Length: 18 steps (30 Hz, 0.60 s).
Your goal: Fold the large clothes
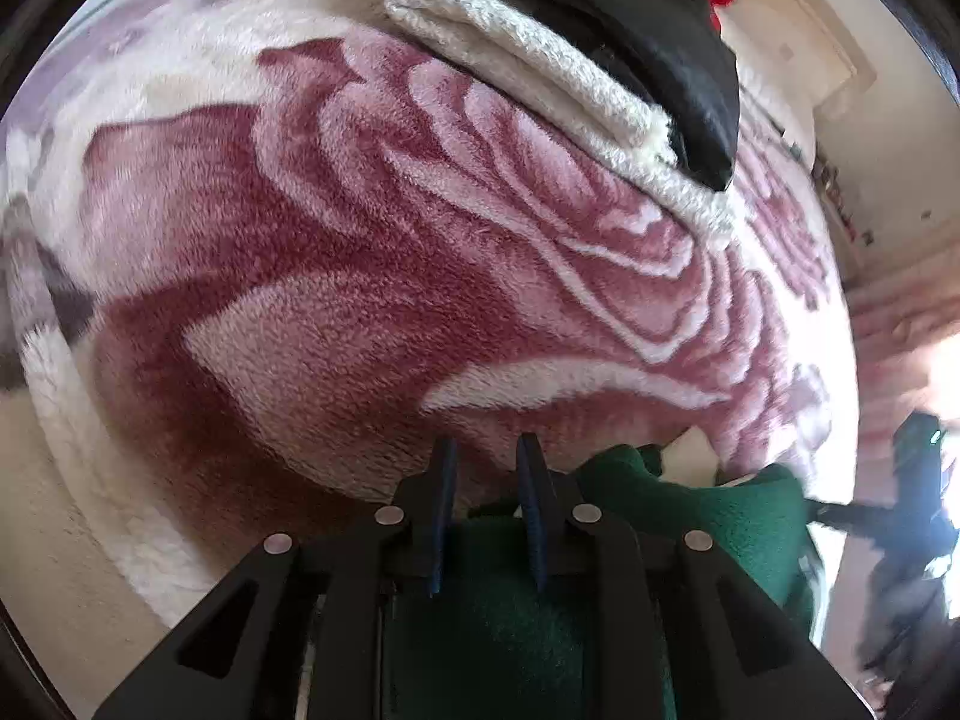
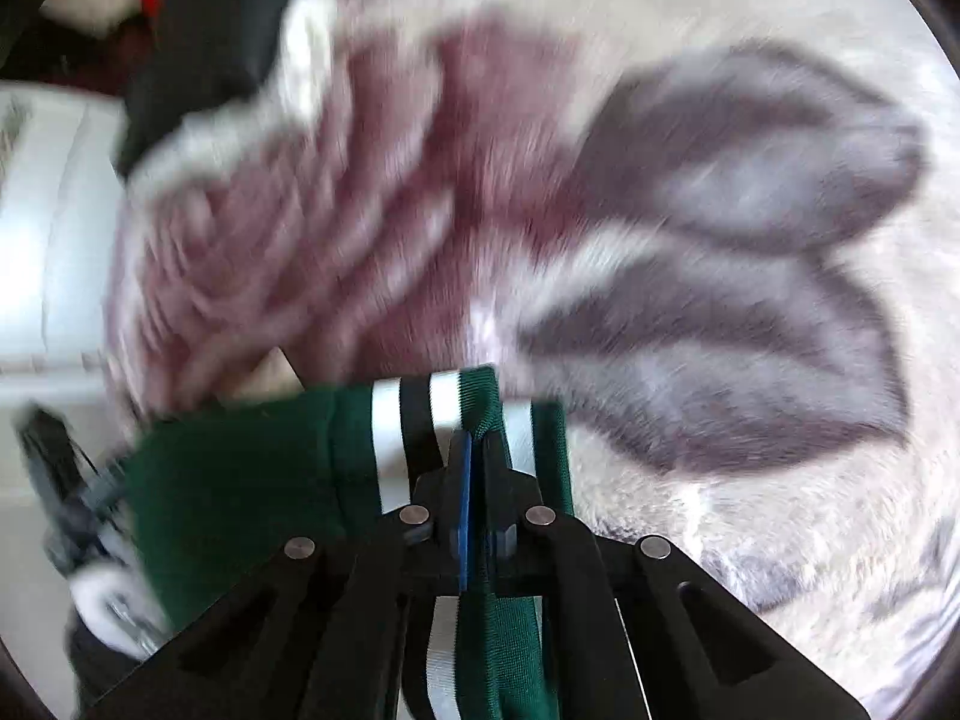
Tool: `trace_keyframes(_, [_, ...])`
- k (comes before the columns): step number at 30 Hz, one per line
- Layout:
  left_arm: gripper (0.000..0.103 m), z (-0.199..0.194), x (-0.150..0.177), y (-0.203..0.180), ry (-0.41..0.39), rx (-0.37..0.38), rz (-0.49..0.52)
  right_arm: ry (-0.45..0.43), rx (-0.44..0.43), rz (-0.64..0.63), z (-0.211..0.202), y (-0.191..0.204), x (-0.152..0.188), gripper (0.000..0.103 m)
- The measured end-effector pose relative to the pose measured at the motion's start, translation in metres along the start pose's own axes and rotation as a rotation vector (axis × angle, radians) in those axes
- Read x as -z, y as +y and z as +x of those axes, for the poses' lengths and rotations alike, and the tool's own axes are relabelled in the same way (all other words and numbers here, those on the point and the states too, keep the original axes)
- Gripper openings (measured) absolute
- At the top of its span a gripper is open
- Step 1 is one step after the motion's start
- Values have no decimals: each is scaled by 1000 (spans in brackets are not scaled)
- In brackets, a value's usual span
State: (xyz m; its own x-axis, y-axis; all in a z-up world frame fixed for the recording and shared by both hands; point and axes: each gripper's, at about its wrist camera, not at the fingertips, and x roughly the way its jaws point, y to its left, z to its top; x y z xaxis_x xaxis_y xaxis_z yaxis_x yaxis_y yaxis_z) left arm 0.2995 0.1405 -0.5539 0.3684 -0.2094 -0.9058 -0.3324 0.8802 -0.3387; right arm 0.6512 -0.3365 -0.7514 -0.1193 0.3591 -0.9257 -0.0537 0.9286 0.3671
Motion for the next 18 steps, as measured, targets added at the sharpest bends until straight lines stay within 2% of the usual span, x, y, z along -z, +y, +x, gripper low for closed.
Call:
trace_keyframes(1, [18,-5,0,1,-3,4,-5,15,-18,16,-1,-1,-3,5])
trace_keyframes(2, [19,-12,0,5,-10,17,-19,30,-67,42,-8,-5,-6,12])
trace_keyframes(4, [21,-29,1,9,-33,11,-46,48,-130,71,-29,-14,-2,39])
trace_keyframes(5, [21,-40,3,10,-51,7,-54,43,-153,74,-41,-19,5,64])
trace_keyframes(6, [21,-53,7,13,-73,-7,-66,32,-181,70,-53,-24,16,76])
trace_keyframes(9, [22,-82,28,16,-111,-112,-91,69,-220,78,-69,-37,54,77])
trace_keyframes(10, [26,-87,35,16,-117,-136,-89,95,-256,90,-70,-42,71,77])
trace_keyframes(11, [34,-93,46,17,-118,-166,-85,111,-279,101,-69,-44,86,77])
trace_keyframes(12, [64,-94,54,17,-108,-190,-83,133,-289,112,-64,-44,98,77])
trace_keyframes(13, [91,-93,65,18,-93,-214,-84,157,-294,119,-56,-44,112,77])
trace_keyframes(15, [92,-89,88,22,-67,-239,-93,192,-241,104,-36,-40,133,77])
trace_keyframes(17, [92,-78,108,29,-6,-256,-116,165,-200,81,-23,-34,145,73])
trace_keyframes(18, [92,-71,119,32,31,-258,-135,144,-187,72,-21,-31,148,48])
